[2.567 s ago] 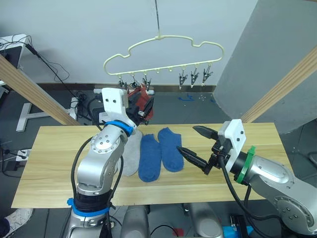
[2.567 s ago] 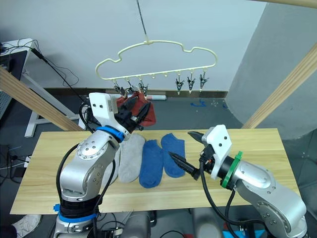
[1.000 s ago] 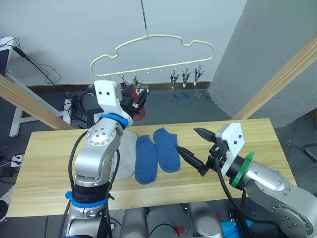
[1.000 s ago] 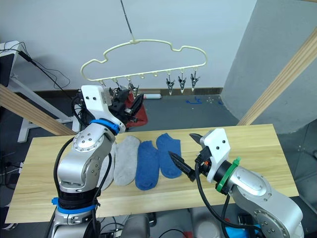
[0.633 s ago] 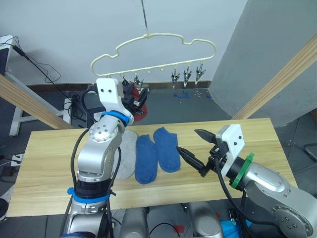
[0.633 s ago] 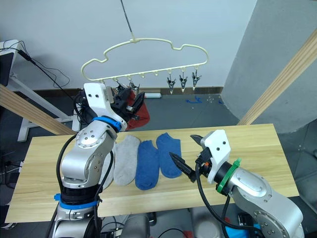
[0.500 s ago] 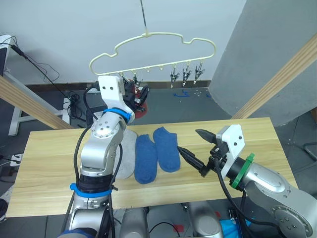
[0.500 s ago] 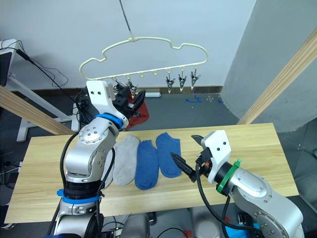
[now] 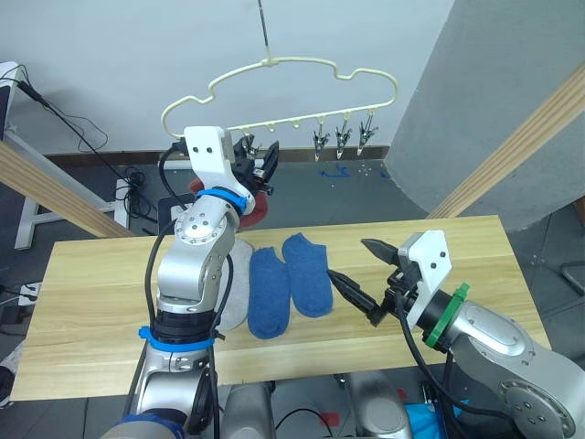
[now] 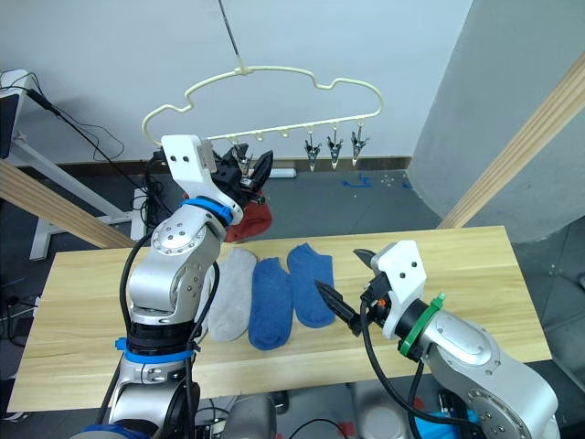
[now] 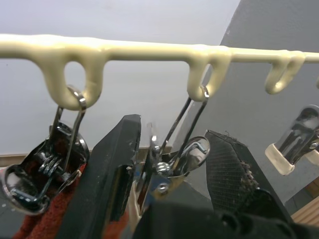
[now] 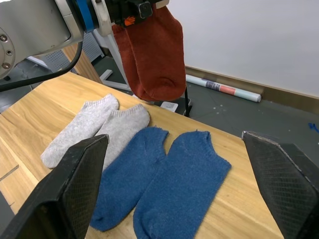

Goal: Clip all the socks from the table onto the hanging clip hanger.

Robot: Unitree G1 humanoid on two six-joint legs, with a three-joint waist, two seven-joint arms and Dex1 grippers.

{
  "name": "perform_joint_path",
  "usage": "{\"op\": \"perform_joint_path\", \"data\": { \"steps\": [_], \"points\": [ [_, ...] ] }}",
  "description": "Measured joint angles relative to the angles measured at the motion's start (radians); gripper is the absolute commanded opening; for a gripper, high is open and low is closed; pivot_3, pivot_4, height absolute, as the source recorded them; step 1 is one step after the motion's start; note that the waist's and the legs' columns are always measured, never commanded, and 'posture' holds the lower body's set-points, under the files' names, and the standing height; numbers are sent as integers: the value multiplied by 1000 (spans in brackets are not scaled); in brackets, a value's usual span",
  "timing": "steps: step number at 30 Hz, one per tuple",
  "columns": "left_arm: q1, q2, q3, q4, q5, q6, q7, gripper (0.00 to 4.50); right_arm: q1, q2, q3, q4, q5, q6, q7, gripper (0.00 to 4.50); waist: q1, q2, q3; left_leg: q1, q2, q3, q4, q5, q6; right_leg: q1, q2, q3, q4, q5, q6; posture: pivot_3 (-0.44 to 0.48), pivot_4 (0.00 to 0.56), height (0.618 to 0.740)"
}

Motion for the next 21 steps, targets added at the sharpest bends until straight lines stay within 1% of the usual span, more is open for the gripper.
{"op": "perform_joint_path", "data": {
  "steps": [10, 13, 16, 18, 21],
  "points": [
    [-8, -4, 24, 7, 0, 1, 23, 2315, 20, 0, 12, 0, -6, -4, 7, 4476, 0, 0, 0, 0, 0, 0, 0, 0, 0, 0, 0, 0, 0, 0, 0, -358, 403, 740],
    [-8, -4, 28, 4, 0, 2, 25, 1798, 22, 0, 16, 0, -11, -14, 9, 4500, 0, 0, 0, 0, 0, 0, 0, 0, 0, 0, 0, 0, 0, 0, 0, -357, 403, 740],
    [-8, -4, 29, 2, 0, 3, 27, 949, 27, 0, 24, 0, -13, -21, 10, 4500, 0, 0, 0, 0, 0, 0, 0, 0, 0, 0, 0, 0, 0, 0, 0, -357, 403, 740],
    [-8, -4, 29, 2, 0, 3, 27, 488, 30, 0, 31, 0, -15, -21, 10, 4500, 0, 0, 0, 0, 0, 0, 0, 0, 0, 0, 0, 0, 0, 0, 0, -357, 403, 740],
    [-8, -4, 28, 2, 0, 3, 26, 488, 30, 0, 32, 0, -22, -22, 10, 4500, 0, 0, 0, 0, 0, 0, 0, 0, 0, 0, 0, 0, 0, 0, 0, -359, 402, 740]
  ]
}}
